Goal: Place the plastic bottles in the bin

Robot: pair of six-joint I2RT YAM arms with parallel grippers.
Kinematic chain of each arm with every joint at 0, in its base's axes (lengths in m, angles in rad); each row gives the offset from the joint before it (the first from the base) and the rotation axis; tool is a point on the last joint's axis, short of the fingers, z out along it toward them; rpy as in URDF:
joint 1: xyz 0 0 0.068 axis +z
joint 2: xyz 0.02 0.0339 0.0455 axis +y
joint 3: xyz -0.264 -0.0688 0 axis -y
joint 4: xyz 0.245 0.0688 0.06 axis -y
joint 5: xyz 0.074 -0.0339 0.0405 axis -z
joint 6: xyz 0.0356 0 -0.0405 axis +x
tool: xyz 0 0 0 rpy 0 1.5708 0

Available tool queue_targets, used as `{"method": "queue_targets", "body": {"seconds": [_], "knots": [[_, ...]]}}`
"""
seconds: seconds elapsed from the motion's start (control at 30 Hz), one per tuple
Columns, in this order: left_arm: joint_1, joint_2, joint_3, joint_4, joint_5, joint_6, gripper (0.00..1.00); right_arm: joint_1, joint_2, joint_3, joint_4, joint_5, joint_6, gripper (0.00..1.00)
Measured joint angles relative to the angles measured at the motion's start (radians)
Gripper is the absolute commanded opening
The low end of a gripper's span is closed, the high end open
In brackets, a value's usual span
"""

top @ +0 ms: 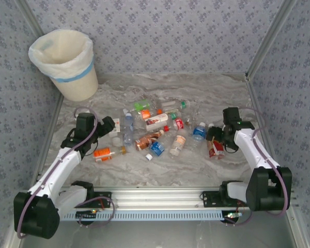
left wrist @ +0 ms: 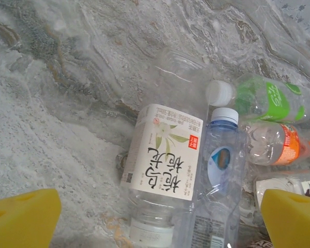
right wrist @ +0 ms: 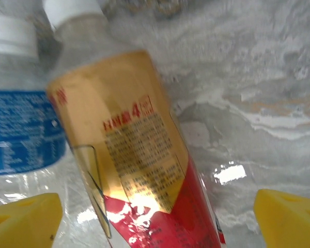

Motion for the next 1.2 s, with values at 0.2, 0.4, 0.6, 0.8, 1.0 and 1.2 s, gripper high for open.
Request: {"method": "queue_targets", "body": {"seconds": [0.2, 0.4, 0.6, 0.8, 1.0, 1.2], "knots": [[0.000, 0.007, 0.014, -0.016, 0.043, -0.004, 0.99, 0.036, 0.071, -0.012, -0.008, -0.005, 0.001, 0.93], [0.000, 0.009, 0.013, 0.030, 0.137, 0.002, 0.99, 0.096, 0.116, -0.031, 0.017, 0.035, 0.025, 0.91], [-0.006, -0.006, -0.008, 0.100, 0.233, 0.023, 0.99, 0.094, 0.116, -0.090, 0.053, 0.047, 0.058, 0.75], [-0.045, -0.011, -0.008, 0.154, 0.290, 0.038, 0.99, 0.098, 0.068, -0.093, 0.061, 0.092, 0.072, 0.66], [-0.066, 0.028, -0.007, 0.288, 0.389, -0.002, 1.00, 0.162, -0.087, -0.045, 0.033, 0.193, 0.085, 0.62], [-0.093, 0.173, 0.056, 0.420, 0.514, -0.053, 0.99, 0.348, -0.165, 0.055, 0.204, 0.119, 0.036, 0.62]]}}
